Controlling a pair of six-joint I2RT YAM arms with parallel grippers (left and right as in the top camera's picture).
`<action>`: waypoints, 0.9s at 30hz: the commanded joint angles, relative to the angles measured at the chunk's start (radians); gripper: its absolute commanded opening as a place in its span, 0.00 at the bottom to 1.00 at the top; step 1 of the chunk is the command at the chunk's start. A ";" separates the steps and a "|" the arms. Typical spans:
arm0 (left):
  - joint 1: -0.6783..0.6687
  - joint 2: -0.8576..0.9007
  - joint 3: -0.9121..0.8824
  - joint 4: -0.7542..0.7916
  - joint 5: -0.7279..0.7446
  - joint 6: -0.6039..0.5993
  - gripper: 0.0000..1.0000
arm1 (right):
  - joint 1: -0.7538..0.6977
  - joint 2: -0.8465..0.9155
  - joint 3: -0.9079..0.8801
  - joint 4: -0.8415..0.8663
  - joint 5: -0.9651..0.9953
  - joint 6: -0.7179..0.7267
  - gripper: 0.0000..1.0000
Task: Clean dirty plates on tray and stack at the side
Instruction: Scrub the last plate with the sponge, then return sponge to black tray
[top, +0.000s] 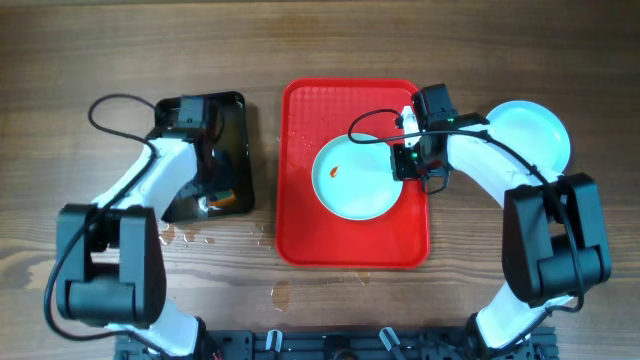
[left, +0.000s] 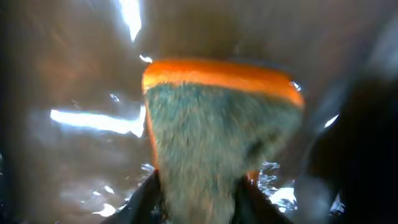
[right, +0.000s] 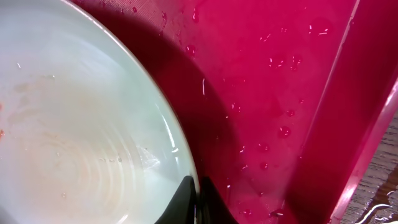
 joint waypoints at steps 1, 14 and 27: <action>-0.005 0.018 -0.011 0.009 0.011 0.004 0.04 | 0.003 0.000 -0.013 -0.013 0.037 0.008 0.04; -0.076 -0.122 0.273 -0.162 0.246 0.024 0.04 | 0.003 0.000 -0.013 -0.014 0.037 0.008 0.04; -0.504 0.137 0.281 0.205 0.359 -0.166 0.04 | 0.003 0.000 -0.013 -0.013 0.037 0.029 0.04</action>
